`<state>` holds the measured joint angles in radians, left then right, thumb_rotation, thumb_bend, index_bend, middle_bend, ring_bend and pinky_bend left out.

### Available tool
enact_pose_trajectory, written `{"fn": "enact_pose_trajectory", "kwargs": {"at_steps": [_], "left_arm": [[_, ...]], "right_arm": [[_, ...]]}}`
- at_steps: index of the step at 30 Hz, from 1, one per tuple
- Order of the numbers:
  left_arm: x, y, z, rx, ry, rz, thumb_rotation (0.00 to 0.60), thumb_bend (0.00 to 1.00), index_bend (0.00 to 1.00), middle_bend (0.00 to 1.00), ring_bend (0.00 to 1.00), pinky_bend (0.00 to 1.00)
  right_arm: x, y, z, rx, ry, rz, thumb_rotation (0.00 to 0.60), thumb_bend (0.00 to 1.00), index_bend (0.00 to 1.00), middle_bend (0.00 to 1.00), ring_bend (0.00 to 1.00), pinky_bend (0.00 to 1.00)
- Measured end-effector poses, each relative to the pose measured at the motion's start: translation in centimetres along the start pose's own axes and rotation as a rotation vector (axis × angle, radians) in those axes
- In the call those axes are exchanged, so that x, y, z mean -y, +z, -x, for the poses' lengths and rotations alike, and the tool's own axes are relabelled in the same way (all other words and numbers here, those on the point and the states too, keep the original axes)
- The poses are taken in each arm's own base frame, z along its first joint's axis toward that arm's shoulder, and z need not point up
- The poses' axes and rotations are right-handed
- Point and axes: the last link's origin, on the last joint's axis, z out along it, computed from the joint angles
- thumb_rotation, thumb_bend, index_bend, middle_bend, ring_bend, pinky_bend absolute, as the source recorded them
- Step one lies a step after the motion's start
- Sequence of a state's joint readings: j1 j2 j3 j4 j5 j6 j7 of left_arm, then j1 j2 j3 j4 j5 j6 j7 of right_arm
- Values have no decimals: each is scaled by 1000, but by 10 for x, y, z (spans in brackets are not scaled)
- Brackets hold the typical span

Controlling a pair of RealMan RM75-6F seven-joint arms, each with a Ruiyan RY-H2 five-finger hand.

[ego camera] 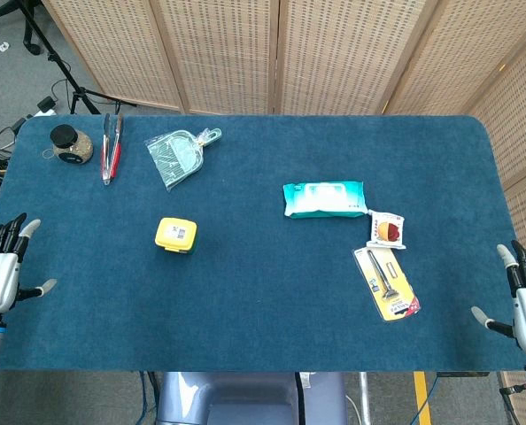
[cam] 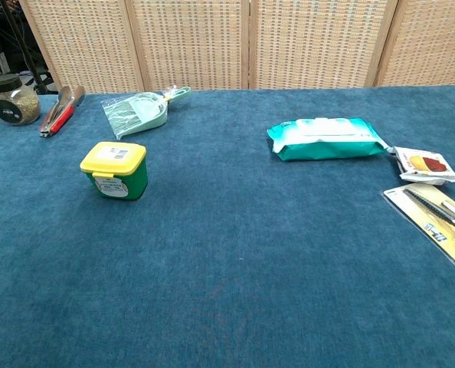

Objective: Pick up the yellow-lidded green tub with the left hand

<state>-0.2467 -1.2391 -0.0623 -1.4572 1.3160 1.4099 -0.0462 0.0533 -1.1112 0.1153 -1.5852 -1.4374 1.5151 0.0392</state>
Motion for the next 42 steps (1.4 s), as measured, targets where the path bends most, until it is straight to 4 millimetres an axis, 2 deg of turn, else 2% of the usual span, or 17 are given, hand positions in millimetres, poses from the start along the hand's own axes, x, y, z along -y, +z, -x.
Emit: {"fn": "enact_pose_trajectory", "kwargs": {"at_steps": [11, 20, 26, 33, 36, 42], "left_arm": [[0, 2, -3, 17, -28, 39, 600, 0, 0, 0, 0, 0], [-28, 32, 1, 118, 5, 209, 600, 0, 0, 0, 0, 0], [-64, 68, 15, 203, 99, 296, 600, 0, 0, 0, 0, 0], [-134, 105, 51, 246, 203, 366, 600, 0, 0, 0, 0, 0], [-155, 112, 63, 271, 222, 372, 600, 0, 0, 0, 0, 0], [-186, 119, 80, 307, 221, 377, 600, 0, 0, 0, 0, 15]], "right_arm": [[0, 0, -1, 1, 8, 0, 600, 0, 0, 0, 0, 0], [0, 0, 0, 10, 6, 7, 600, 0, 0, 0, 0, 0], [-1, 2, 3, 26, 7, 16, 600, 0, 0, 0, 0, 0], [-3, 6, 8, 49, -2, 31, 600, 0, 0, 0, 0, 0], [-4, 7, 8, 51, -1, 37, 600, 0, 0, 0, 0, 0], [-6, 9, 8, 54, 5, 46, 600, 0, 0, 0, 0, 0]]}}
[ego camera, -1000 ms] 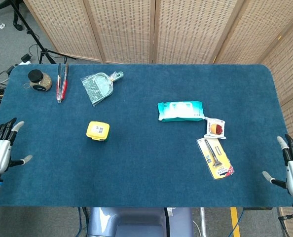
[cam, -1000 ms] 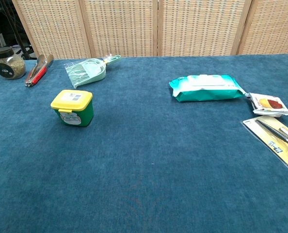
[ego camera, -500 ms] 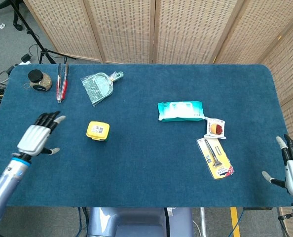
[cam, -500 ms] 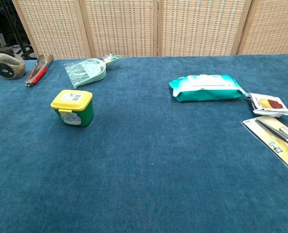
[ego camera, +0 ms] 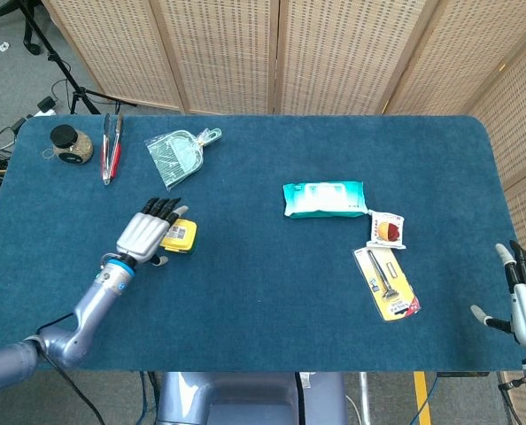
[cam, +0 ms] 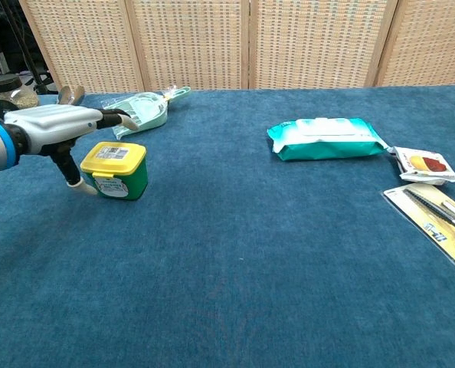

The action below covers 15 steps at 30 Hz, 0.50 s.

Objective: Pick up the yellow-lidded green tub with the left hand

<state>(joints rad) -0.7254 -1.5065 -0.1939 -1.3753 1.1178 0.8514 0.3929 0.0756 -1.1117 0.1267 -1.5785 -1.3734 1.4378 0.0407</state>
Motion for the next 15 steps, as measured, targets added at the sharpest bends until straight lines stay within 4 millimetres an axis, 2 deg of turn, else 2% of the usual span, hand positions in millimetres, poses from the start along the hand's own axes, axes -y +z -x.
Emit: {"fn": "enact_pose_trajectory", "kwargs": {"at_steps": [1, 3, 5, 8, 11, 15], "left_arm": [[-3, 3, 1, 1, -2, 1, 600, 0, 1, 1, 10, 50], [-8, 7, 1, -5, 3, 1, 600, 0, 57, 76, 116, 153], [-9, 9, 1, -20, 4, -3, 600, 0, 235, 259, 313, 277], [-10, 11, 2, -48, 6, -17, 600, 0, 429, 402, 443, 380], [-10, 12, 4, -53, 3, -23, 600, 4, 514, 467, 503, 446], [-5, 10, 4, -58, 8, -28, 600, 30, 530, 489, 522, 463]], "right_arm": [[0, 0, 0, 0, 2, 1, 600, 0, 0, 0, 0, 0], [-1, 1, -1, 0, 5, 5, 600, 0, 0, 0, 0, 0], [-2, 1, -1, 2, 9, 7, 600, 0, 0, 0, 0, 0], [-2, 1, -1, 5, 11, 9, 600, 0, 0, 0, 0, 0], [-2, 2, -1, 7, 13, 10, 600, 0, 0, 0, 0, 0], [-2, 2, 0, 12, 16, 11, 600, 0, 0, 0, 0, 0]]}}
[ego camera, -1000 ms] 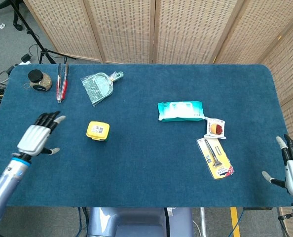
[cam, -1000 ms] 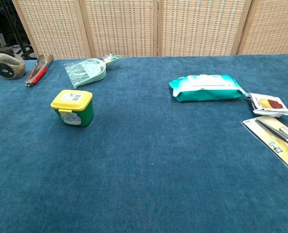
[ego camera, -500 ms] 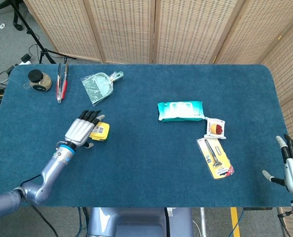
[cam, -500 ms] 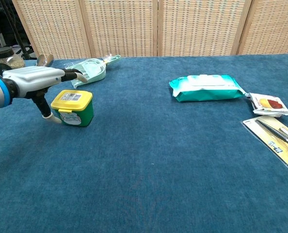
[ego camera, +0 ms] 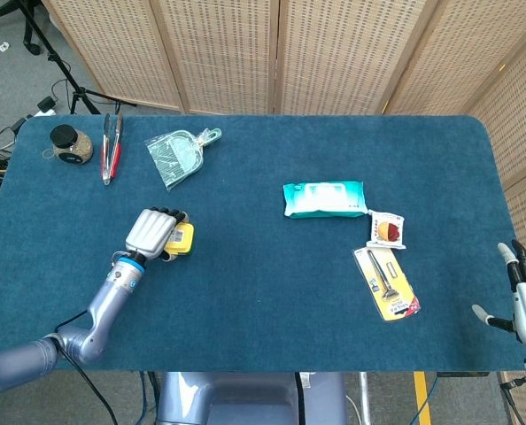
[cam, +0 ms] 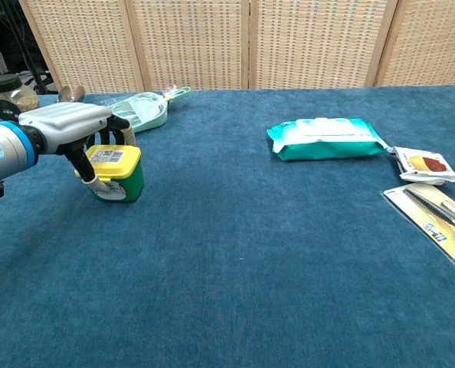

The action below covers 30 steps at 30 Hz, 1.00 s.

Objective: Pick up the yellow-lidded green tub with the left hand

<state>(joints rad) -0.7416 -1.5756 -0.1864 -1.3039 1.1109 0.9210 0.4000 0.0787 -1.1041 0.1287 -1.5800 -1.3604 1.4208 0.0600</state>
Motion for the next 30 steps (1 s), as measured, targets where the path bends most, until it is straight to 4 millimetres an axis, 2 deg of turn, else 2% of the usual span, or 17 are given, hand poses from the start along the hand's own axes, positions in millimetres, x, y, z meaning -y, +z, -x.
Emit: {"fn": "enact_pose_trajectory", "kwargs": {"at_steps": [5, 14, 18, 24, 27, 28, 30], "left_arm": [[13, -12, -8, -16, 12, 0, 600, 30, 530, 491, 524, 464], [70, -60, -32, -24, -9, -64, 600, 22, 530, 491, 524, 464], [96, -84, -24, 16, -41, -106, 600, 23, 530, 492, 523, 464], [124, -98, -11, 46, -17, -157, 600, 22, 530, 492, 520, 464], [131, -100, -6, 47, -8, -165, 600, 19, 530, 486, 519, 464], [132, -100, -5, 47, -6, -166, 600, 15, 528, 456, 511, 464], [135, -99, -2, 46, -1, -164, 600, 6, 465, 308, 394, 432]], "right_arm": [[1, -1, 0, -1, 3, -1, 600, 0, 0, 0, 0, 0], [6, -4, 1, 3, -4, -21, 600, 0, 0, 0, 0, 0], [8, -7, 3, 5, -7, -29, 600, 0, 0, 0, 0, 0], [8, -7, 3, 4, -8, -26, 600, 0, 0, 0, 0, 0], [8, -6, 3, 3, -7, -23, 600, 0, 0, 0, 0, 0], [8, -6, 3, 4, -7, -23, 600, 0, 0, 0, 0, 0], [8, -6, 3, 5, -7, -23, 600, 0, 0, 0, 0, 0]]}}
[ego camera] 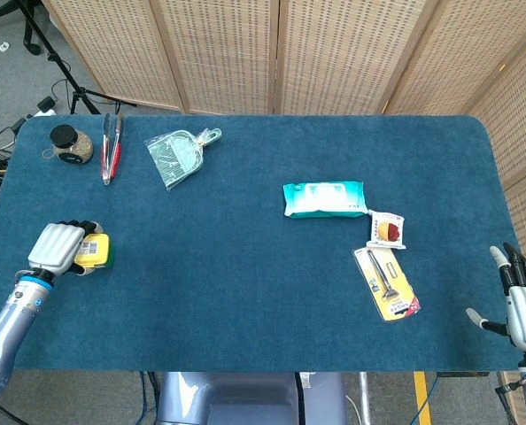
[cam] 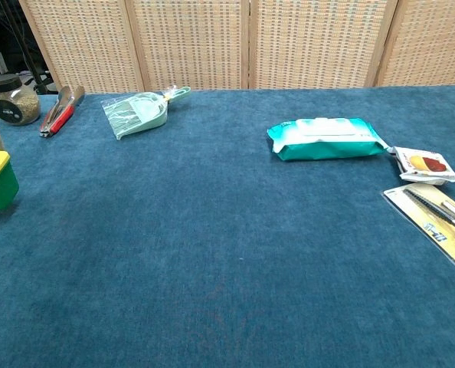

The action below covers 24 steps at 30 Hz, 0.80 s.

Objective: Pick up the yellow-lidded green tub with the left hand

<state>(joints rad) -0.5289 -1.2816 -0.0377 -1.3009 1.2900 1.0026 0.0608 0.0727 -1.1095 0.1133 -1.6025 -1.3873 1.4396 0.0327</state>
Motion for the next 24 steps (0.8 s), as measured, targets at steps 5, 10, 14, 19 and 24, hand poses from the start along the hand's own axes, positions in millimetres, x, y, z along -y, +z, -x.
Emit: {"fn": "enact_pose_trajectory", "kwargs": {"at_steps": [5, 10, 14, 19, 24], "left_arm": [[3, 0, 10, 31, 22, 17, 600, 0, 79, 0, 0, 155], [5, -9, 10, 85, 4, 12, 600, 0, 67, 0, 0, 149], [3, -21, 2, 90, -11, 7, 600, 0, 66, 0, 0, 149], [-16, -34, -6, 84, -28, 32, 600, 0, 66, 0, 0, 149], [-31, -28, -4, 89, -4, 29, 600, 0, 66, 0, 0, 149]], "right_arm": [[0, 0, 0, -1, 1, 1, 600, 0, 0, 0, 0, 0], [1, -1, -1, 0, 5, -2, 600, 0, 0, 0, 0, 0], [2, -3, -2, 0, 10, -6, 600, 0, 0, 0, 0, 0], [2, -5, -5, -4, 23, -13, 600, 0, 0, 0, 0, 0], [0, -5, -6, -2, 30, -11, 600, 0, 0, 0, 0, 0]]}}
